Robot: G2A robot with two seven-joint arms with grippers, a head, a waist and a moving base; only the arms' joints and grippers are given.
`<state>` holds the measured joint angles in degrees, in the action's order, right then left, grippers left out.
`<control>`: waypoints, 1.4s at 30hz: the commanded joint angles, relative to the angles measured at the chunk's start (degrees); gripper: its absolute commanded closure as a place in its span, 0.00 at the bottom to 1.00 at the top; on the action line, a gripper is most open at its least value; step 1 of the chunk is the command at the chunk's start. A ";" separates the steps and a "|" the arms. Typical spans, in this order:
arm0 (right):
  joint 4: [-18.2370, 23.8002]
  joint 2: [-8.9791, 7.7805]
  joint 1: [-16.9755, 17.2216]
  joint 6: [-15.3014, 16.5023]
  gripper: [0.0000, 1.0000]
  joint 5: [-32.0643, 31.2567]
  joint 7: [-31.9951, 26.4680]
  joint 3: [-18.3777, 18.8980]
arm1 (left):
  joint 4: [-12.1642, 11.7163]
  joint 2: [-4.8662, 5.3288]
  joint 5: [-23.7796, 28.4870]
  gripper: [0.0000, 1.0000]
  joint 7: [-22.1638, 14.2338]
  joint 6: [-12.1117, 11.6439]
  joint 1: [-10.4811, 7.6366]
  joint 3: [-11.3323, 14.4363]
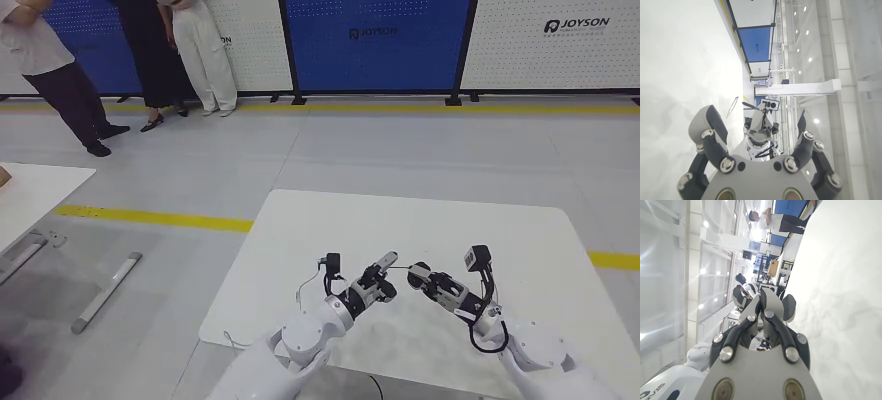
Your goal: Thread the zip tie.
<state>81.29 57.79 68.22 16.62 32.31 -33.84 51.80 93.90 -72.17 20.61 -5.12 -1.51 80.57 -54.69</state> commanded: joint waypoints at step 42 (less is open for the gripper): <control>0.00 0.00 0.00 0.00 1.00 0.00 0.00 0.00 | 0.56 -0.44 -4.30 0.80 0.20 -1.83 0.16 -0.26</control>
<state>81.29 57.79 68.22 16.62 32.31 -33.84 51.80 94.69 -72.58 16.24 -4.91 -3.37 80.88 -54.94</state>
